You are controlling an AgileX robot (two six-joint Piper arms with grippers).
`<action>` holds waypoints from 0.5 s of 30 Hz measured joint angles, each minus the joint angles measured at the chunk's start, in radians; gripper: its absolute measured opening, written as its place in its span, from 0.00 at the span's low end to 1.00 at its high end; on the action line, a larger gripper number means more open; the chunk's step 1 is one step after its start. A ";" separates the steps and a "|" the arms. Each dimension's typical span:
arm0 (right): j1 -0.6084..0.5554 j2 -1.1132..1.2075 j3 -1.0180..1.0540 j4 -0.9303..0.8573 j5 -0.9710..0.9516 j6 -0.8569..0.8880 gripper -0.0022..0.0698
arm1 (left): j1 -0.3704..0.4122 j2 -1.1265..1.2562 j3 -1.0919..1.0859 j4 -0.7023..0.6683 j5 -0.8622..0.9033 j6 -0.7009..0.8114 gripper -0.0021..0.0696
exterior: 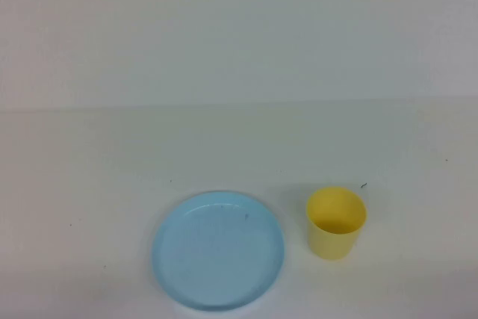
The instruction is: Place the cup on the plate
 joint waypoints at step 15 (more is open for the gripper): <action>0.000 0.000 0.000 0.000 0.000 0.000 0.03 | 0.000 0.000 0.000 -0.049 -0.309 0.000 0.03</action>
